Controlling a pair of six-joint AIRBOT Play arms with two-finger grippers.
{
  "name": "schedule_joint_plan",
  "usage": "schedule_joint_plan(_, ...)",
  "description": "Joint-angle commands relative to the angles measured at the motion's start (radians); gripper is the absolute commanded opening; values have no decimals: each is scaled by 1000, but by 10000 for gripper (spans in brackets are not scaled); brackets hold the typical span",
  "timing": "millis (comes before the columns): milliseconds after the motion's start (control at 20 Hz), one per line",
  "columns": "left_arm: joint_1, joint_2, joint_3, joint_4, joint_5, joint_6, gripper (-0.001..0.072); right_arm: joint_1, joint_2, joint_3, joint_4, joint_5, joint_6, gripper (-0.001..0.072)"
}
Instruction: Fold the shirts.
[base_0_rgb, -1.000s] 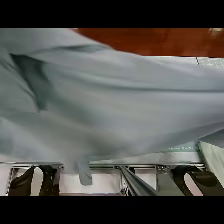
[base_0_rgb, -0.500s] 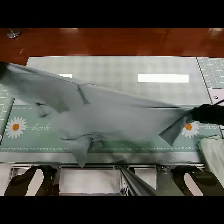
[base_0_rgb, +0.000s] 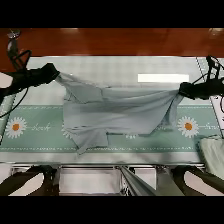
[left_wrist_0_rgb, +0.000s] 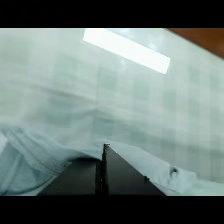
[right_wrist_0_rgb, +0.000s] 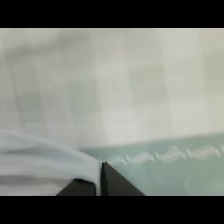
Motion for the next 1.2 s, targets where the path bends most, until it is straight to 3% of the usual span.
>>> schedule_joint_plan(0, -48, -119, 10, -80, 129, -33, 20, -17, -197, 164, 148, -26, -10, 29)
schedule_joint_plan(50, -51, -133, 10, -81, 122, 7, 20, -16, -236, 199, 177, -34, 21, 37)
schedule_joint_plan(100, -55, -142, 10, -81, 108, 26, 35, -17, -264, 221, 196, -32, 42, 175)
schedule_joint_plan(150, -54, -145, 10, -80, 85, 36, 270, -17, -284, 237, 209, -19, 47, 450)
schedule_joint_plan(200, -45, -144, 12, -77, 56, 53, 708, -19, -292, 249, 202, 6, 44, 598)
schedule_joint_plan(350, 86, -144, 98, -34, -267, 79, 701, -82, -283, 295, 178, 178, -18, 603)
schedule_joint_plan(400, 149, -142, 126, -10, -387, 89, 701, -119, -267, 298, 119, 262, -73, 602)
schedule_joint_plan(550, 315, -103, 78, 154, -637, 94, 701, -237, -193, 258, -113, 427, -76, 603)
schedule_joint_plan(650, 404, -43, -65, 153, -652, 97, 701, -338, -71, 100, -52, 312, -66, 605)
schedule_joint_plan(800, 484, 45, -311, -119, -646, 279, 702, -443, 147, -238, 134, 45, -124, 608)
schedule_joint_plan(850, 493, 66, -377, -164, -627, 293, 702, -455, 202, -328, 175, 12, -150, 608)
schedule_joint_plan(1000, 489, 78, -506, -177, -564, 243, 701, -455, 279, -487, 282, 14, -216, 608)
schedule_joint_plan(1150, 457, 78, -586, -259, -496, 283, 701, -455, 283, -563, 346, 35, -251, 608)
